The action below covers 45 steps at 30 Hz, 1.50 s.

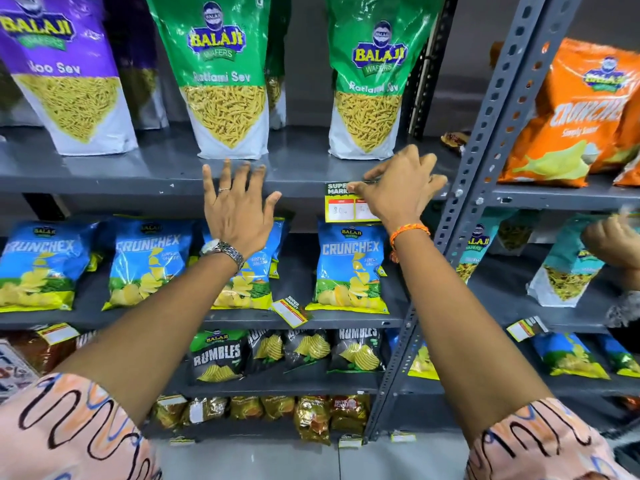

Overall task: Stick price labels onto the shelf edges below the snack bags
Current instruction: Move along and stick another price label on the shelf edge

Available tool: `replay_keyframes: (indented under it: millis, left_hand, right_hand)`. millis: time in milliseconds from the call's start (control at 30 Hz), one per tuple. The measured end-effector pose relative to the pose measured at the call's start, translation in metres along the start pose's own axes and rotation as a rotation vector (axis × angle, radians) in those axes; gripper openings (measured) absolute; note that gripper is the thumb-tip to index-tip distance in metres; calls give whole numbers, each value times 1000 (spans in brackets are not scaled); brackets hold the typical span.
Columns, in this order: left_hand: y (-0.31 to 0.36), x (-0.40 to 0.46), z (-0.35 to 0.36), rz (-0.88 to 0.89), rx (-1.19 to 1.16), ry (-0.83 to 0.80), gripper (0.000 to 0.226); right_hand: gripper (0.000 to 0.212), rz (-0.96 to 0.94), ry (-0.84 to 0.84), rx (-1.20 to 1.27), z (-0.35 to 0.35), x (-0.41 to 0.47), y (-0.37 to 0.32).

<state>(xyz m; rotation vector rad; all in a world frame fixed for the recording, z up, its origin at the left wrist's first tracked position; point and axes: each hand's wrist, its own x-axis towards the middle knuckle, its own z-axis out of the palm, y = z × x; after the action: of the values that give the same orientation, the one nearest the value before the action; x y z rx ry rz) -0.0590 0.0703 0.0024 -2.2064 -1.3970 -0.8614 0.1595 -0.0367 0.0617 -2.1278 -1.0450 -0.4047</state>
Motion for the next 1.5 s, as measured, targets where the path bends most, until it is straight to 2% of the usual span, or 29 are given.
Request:
replay_keyframes:
  millis: [100,200,400,567,667,700,800,867,933,1000,1100,1200,1400,1500]
  left_hand:
    - [-20,-3,-5,19,-18,26,57]
    - [-58,-11,-10,1,-51,66,55]
    - [-187,-22,-30,-136,-44,231,44]
    - [-339,-37,-56,-425,-5,385,37]
    - [-425,-50,-65,-674,-171,454,40]
    - [-455,-51,-61,-766,-274,429,48]
    - [-525,-48,-41,-1004,-530,205,75]
    - [-542,-43,-33,-1001,-649,89,70]
    - [-546,-35,-23,-931,-758,28,42]
    - [-543,-25,-17,-832,-854,14,26]
    - [-547,-21,-3,-739,-896,60,23]
    - [-554,-22,9,-681,-843,151,20]
    - [-554,-16,8,-739,-649,160,23]
    - [-548,-15,-3,-709,-539,200,23]
  right_hand:
    - [33,17,-90,171,-1,0,-20]
    - [26,-34,-48,355,7,-10,-62]
    - [28,-232,-70,502,54,-52,-191]
    - [36,-398,-203,549,115,-103,-316]
    - [45,-520,-250,527,148,-136,-388]
    - [48,-550,-269,516,159,-145,-410]
    - [53,-642,-288,425,184,-164,-461]
    - [52,-672,-297,367,200,-171,-485]
    - [49,-681,-301,326,211,-173,-500]
    - [41,-684,-263,320,216,-174,-508]
    - [27,-696,-210,328,221,-174,-518]
    - [21,-673,-189,307,222,-173,-525]
    - [15,-575,-180,270,223,-178,-529]
    - [16,-495,-138,249,226,-190,-528]
